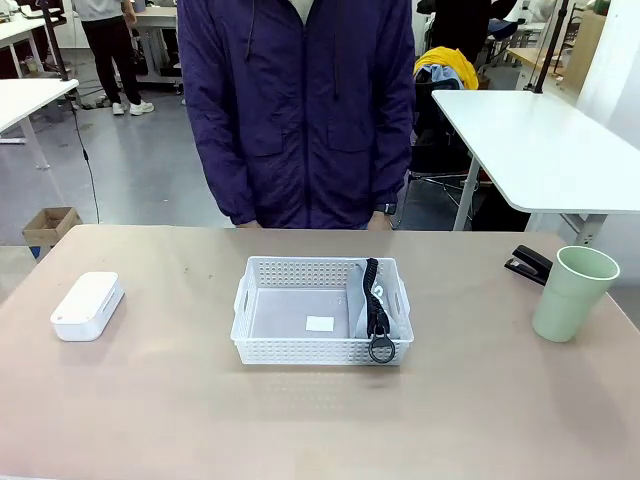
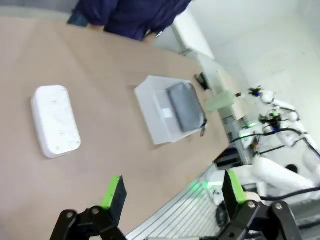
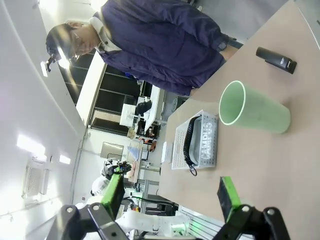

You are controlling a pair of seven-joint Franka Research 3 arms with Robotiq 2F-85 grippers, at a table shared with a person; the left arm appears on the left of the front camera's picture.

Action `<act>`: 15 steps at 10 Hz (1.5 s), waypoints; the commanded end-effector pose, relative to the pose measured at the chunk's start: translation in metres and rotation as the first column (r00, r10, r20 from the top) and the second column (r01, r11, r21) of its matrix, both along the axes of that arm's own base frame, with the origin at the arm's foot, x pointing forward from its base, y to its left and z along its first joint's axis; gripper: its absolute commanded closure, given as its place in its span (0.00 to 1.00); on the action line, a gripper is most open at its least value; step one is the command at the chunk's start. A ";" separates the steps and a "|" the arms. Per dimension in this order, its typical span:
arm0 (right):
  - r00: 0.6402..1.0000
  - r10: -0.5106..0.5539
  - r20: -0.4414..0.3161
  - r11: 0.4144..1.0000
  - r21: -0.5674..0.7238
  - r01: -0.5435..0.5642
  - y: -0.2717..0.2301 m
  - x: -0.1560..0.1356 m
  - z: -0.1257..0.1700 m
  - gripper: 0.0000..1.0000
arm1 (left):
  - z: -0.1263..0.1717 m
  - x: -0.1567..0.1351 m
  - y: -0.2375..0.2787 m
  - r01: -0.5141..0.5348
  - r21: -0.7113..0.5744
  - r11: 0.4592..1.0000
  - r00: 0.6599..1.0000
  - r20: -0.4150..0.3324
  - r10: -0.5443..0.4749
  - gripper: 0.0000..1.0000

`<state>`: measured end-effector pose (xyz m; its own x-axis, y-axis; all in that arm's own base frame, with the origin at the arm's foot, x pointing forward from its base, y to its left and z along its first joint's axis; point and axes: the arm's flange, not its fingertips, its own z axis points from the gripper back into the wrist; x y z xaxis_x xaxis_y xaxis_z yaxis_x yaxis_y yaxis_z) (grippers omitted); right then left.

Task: Efficiently arrange items inside the basket to fit them all.
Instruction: Pick up the Digital clock and place it inside the Organizing basket.

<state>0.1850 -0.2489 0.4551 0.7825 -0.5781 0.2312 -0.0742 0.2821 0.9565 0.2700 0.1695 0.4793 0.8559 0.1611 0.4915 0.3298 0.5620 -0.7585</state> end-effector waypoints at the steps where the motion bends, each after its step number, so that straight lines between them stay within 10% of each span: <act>1: 1.000 0.001 0.030 1.000 -0.008 -0.001 -0.002 0.002 0.003 0.00 | 0.032 0.017 -0.029 0.067 0.206 0.976 0.993 -0.106 -0.046 0.00; 7: 1.000 0.001 0.030 1.000 -0.008 -0.001 -0.002 0.002 0.003 0.00 | 0.052 0.101 -0.146 0.276 0.724 0.632 0.926 -0.377 0.028 0.00; 9: 1.000 0.001 0.030 1.000 -0.008 -0.001 -0.002 0.002 0.003 0.00 | 0.064 0.119 -0.156 -0.024 0.688 0.726 0.952 -0.205 0.226 0.00; 10: 1.000 0.001 0.030 1.000 -0.008 -0.001 -0.002 0.002 0.003 0.00 | 0.046 0.102 -0.159 0.234 0.724 0.649 0.938 -0.342 0.044 0.00; 15: 1.000 0.001 0.030 1.000 -0.008 -0.001 -0.002 0.002 0.003 0.00 | 0.029 0.123 -0.171 0.090 0.768 0.634 0.941 -0.274 0.198 0.00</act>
